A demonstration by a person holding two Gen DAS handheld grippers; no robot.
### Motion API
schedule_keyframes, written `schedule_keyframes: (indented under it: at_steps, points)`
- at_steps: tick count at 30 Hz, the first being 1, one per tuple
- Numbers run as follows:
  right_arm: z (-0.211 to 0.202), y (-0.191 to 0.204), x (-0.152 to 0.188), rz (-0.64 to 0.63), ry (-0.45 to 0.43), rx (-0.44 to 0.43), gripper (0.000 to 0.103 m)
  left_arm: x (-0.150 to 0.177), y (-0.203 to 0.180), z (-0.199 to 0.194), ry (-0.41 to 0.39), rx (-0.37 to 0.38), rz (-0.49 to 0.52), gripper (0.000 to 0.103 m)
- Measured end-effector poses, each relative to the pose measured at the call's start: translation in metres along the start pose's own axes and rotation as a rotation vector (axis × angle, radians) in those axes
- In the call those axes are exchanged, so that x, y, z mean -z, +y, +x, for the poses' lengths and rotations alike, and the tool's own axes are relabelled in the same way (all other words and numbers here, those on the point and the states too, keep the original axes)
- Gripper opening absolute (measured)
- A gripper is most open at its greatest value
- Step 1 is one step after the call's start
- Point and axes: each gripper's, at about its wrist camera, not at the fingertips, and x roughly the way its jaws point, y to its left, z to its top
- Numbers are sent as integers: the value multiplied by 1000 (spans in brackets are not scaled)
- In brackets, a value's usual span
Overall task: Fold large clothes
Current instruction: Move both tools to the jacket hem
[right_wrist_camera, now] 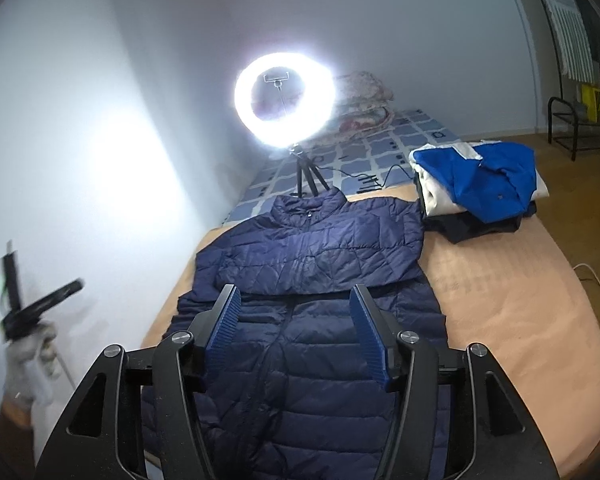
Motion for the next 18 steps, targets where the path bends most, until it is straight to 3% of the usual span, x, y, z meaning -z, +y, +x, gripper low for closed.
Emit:
schedule_keyframes:
  at_steps: [6, 8, 12, 15, 18]
  points:
    - [-11, 7, -10, -60, -38, 11, 59, 54, 19, -24, 84, -4, -4, 69]
    - [-18, 5, -13, -90, -42, 6, 67, 76, 28, -17, 135, 1, -29, 69]
    - [-32, -16, -7, -180, -40, 52, 68, 115, 48, 2, 239, 43, -126, 69]
    - [-33, -46, 9, -225, 25, 82, 68, 143, 54, 21, 314, 64, -173, 69]
    - [-25, -83, 32, -179, 133, 60, 68, 167, 54, 38, 365, 80, -202, 69]
